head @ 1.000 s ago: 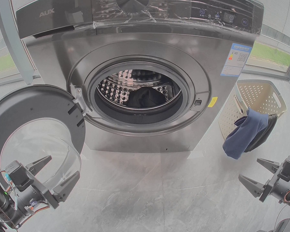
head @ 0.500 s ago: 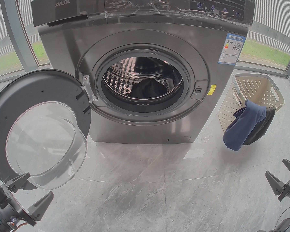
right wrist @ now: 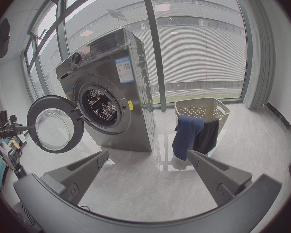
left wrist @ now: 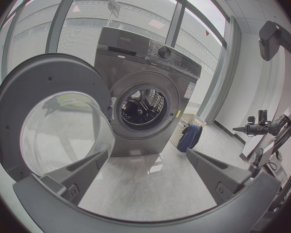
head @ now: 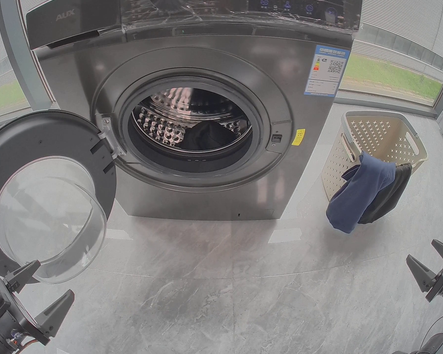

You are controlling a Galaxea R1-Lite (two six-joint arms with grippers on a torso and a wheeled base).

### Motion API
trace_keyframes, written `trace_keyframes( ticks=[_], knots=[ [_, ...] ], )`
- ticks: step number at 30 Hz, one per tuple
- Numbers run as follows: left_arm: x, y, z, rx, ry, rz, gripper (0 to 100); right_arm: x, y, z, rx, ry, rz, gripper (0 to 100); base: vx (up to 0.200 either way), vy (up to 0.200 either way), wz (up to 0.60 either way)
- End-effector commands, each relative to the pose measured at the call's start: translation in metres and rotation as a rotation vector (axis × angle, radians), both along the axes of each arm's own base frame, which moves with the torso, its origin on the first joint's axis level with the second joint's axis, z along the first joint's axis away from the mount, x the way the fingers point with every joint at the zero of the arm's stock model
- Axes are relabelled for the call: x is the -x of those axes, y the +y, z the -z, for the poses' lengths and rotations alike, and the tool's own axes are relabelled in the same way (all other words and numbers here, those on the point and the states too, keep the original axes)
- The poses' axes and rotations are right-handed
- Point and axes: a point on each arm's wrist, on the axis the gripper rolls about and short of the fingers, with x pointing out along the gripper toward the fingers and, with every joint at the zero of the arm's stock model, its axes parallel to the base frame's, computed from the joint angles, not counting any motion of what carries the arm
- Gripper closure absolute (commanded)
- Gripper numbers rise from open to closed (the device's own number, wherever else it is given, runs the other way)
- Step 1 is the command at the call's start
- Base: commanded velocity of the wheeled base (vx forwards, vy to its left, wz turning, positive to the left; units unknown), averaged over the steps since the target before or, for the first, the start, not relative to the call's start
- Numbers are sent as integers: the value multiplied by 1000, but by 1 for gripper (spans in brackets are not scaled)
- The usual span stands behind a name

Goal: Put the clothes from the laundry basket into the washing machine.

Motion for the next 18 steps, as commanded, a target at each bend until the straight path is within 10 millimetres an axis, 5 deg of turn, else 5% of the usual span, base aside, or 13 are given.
trace_keyframes(
  ticks=[1, 8, 18],
  knots=[
    [-1, -1, 0, -3, 9, 0, 0, -7, 2, 1, 10, 43, -5, 0, 0, -200, 0],
    [-18, -11, -23, -5, 16, 29, 0, -34, 11, -19, 13, 72, -74, 0, 0, -200, 0],
    [-38, -25, -31, 2, 74, 82, 0, -58, 24, -14, 38, 173, -165, 0, 0, -200, 0]
  ],
)
